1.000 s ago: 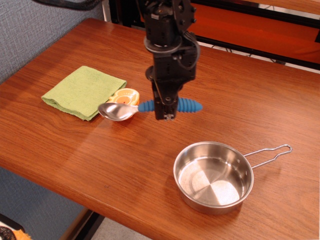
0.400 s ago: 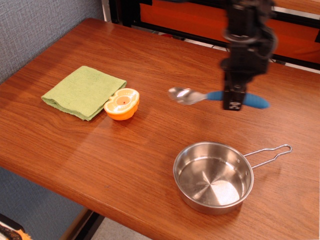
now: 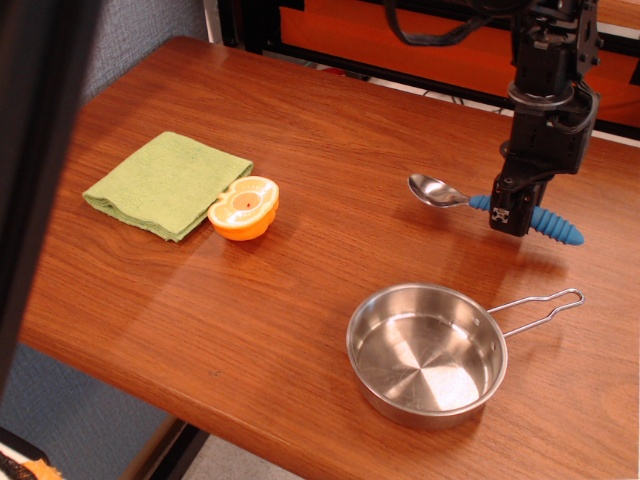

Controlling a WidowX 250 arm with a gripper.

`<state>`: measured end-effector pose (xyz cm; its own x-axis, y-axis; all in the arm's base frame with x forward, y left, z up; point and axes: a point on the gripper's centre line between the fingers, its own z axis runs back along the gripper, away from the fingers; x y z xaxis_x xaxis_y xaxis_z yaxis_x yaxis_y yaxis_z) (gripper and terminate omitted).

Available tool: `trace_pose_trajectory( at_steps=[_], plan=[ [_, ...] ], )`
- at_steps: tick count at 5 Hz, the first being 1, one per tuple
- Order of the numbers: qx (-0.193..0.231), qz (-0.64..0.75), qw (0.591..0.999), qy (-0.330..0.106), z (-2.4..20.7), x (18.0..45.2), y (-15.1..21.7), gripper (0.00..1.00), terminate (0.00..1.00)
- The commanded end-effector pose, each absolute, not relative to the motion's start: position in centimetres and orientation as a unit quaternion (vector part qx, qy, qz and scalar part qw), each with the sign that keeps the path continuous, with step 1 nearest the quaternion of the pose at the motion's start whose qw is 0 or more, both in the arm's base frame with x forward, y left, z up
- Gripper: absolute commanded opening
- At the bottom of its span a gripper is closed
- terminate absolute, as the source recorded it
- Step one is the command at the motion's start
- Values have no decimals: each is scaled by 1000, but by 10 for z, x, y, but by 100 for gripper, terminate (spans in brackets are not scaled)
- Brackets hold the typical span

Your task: Move the spatula and place it just behind the pan

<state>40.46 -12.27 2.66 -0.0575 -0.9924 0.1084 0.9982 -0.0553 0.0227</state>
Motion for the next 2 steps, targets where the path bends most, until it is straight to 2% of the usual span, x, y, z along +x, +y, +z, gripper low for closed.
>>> trace_pose_trajectory(
  at_steps=[1,2],
  plan=[
    [-25,-752,656,-57,32,397,-132,0,0],
    [-33,-747,662,-57,33,396,-130,100,0]
  ],
)
